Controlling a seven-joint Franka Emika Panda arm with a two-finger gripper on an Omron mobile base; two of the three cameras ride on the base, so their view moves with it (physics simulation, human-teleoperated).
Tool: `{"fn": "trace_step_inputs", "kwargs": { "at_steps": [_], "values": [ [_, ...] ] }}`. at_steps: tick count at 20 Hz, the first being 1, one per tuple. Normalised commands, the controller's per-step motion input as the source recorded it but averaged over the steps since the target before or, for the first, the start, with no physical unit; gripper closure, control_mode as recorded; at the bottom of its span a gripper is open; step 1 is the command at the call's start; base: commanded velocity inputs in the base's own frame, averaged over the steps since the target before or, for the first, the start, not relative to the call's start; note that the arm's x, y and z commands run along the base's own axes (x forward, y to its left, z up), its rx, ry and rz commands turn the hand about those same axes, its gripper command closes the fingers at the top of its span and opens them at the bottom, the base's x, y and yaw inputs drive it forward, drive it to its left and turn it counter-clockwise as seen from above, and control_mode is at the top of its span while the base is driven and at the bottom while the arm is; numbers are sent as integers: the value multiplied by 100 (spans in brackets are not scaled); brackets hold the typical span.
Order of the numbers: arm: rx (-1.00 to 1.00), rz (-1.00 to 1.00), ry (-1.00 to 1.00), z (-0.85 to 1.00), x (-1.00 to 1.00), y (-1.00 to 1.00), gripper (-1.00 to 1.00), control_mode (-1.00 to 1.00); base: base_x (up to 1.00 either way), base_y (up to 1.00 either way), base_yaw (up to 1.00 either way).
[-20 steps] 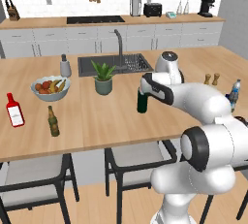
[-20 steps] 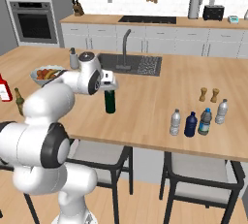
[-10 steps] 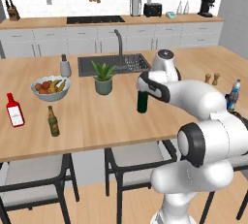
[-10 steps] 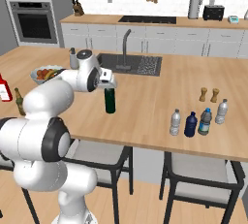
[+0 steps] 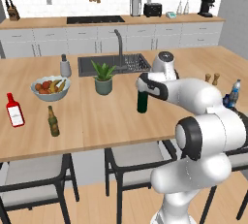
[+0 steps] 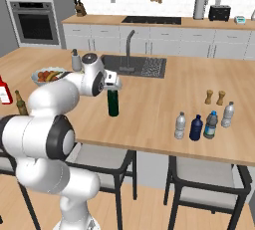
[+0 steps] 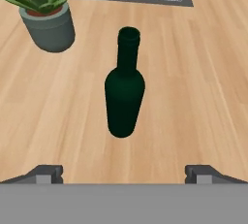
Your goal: Move the plastic bottles in the middle to the plastics group, and the glass bottles in the middle to the glass group.
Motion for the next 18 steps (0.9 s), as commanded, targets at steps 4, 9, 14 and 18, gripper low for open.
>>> {"fn": "trace_step_inputs", "kwargs": {
  "at_steps": [4,9,14,18],
  "values": [
    [0,0,0,-2,20,3,-100,-100,0,0,0],
    [0,1,0,-17,15,0,-100,-100,0,0,0],
    [0,0,0,-12,6,1,-100,-100,0,0,0],
    [0,0,0,-22,12,0,-100,-100,0,0,0]
  ]
}}
